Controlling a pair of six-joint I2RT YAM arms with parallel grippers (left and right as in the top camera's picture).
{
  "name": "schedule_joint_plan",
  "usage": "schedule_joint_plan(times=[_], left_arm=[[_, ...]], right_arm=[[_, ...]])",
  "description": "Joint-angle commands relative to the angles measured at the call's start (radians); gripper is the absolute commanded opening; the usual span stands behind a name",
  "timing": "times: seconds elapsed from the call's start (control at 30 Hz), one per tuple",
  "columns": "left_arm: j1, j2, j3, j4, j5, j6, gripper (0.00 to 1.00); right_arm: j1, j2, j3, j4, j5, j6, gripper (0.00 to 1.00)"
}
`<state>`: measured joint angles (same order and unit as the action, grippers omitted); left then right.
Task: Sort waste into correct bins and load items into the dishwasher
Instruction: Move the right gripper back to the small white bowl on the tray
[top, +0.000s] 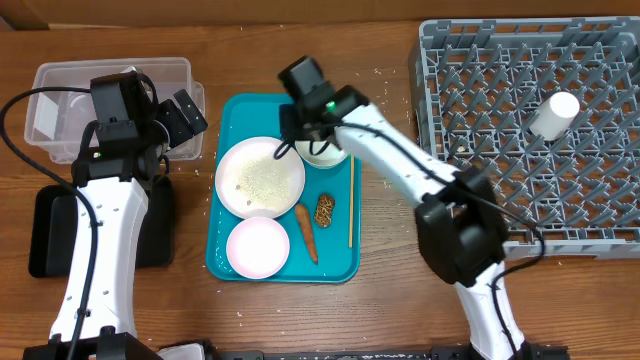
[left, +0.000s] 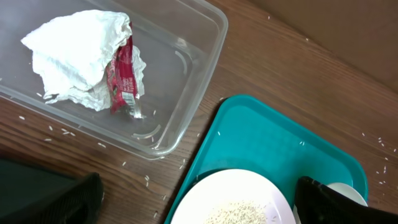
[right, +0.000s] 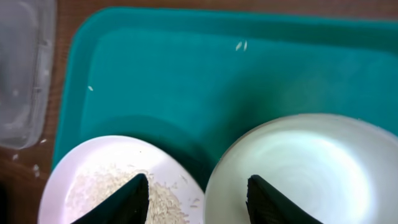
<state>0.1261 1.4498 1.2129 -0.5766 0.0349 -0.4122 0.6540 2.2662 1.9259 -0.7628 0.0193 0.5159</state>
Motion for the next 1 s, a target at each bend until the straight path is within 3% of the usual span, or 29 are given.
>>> schedule_joint_plan(times=[0.0, 0.4, 0.5, 0.63, 0.97], left_arm=[[-0.003, 0.003, 0.019, 0.001, 0.01, -0.007, 1.0], [-0.003, 0.003, 0.019, 0.001, 0.01, -0.007, 1.0], [-0.003, 0.003, 0.019, 0.001, 0.01, -0.007, 1.0], [-0.003, 0.003, 0.019, 0.001, 0.01, -0.007, 1.0], [-0.003, 0.003, 0.019, 0.001, 0.01, -0.007, 1.0]], right_arm=[[0.029, 0.053, 0.01, 0.008, 0.128, 0.132, 0.52], [0.038, 0.07, 0.004, 0.004, 0.172, 0.166, 0.44], [0.038, 0.072, 0.004, 0.003, 0.172, 0.17, 0.38], [0.038, 0.072, 0.004, -0.001, 0.172, 0.17, 0.24], [0.038, 0.07, 0.011, -0.014, 0.163, 0.169, 0.11]])
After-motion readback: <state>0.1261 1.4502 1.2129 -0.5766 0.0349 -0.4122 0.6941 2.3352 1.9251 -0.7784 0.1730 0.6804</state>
